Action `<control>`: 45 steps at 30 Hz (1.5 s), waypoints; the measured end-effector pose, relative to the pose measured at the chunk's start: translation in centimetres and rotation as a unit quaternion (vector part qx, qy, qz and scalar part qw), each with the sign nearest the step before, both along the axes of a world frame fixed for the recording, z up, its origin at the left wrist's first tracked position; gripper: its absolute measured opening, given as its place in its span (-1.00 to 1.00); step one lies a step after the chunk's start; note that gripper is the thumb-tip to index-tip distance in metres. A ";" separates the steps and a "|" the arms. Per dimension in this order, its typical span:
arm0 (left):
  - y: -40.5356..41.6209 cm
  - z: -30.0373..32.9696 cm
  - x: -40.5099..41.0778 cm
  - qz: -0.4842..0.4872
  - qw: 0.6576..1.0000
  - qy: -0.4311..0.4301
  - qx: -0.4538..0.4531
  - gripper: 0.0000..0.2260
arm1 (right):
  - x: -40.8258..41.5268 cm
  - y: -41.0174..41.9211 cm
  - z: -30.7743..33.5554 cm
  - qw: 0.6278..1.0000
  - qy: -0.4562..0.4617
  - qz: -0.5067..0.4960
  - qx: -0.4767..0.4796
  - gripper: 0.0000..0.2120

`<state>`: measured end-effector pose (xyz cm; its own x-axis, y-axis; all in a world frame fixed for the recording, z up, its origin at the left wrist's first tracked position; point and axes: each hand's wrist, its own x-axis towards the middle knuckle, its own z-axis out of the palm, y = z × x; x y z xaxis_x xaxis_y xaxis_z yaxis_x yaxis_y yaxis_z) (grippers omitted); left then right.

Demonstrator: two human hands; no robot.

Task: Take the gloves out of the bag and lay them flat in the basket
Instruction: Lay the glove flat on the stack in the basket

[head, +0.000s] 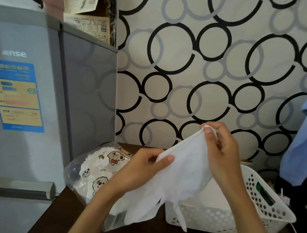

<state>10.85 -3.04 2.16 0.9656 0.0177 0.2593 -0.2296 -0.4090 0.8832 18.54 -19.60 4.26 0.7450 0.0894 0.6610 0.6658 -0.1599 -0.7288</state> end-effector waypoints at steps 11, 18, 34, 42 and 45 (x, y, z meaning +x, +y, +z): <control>-1.2 1.3 0.1 0.023 0.992 -0.018 -0.119 -0.83 | 0.1 -3.0 -0.1 0.986 -0.035 -0.127 0.099 -0.88; -4.1 1.4 2.9 0.071 0.993 0.013 -0.098 -0.48 | 0.7 -5.8 -0.1 0.998 -0.004 -0.064 0.020 -0.89; -4.2 3.9 2.5 -0.022 0.996 0.012 -0.082 -0.77 | 0.0 -6.8 1.5 0.999 -0.011 0.015 0.041 -0.89; -2.4 4.9 1.8 0.217 0.949 -0.166 0.160 -0.90 | -1.8 -1.5 0.0 0.988 0.068 0.080 0.113 -0.88; -1.6 2.3 5.9 0.116 0.967 -0.030 0.225 -0.93 | 1.4 -3.3 -2.3 0.993 0.120 -0.003 0.020 -0.87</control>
<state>16.78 -4.64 4.45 0.9319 0.1044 0.3473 -0.1311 -0.7958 0.5911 19.95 -22.93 2.00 0.8819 0.0623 0.4673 0.4714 -0.1316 -0.8720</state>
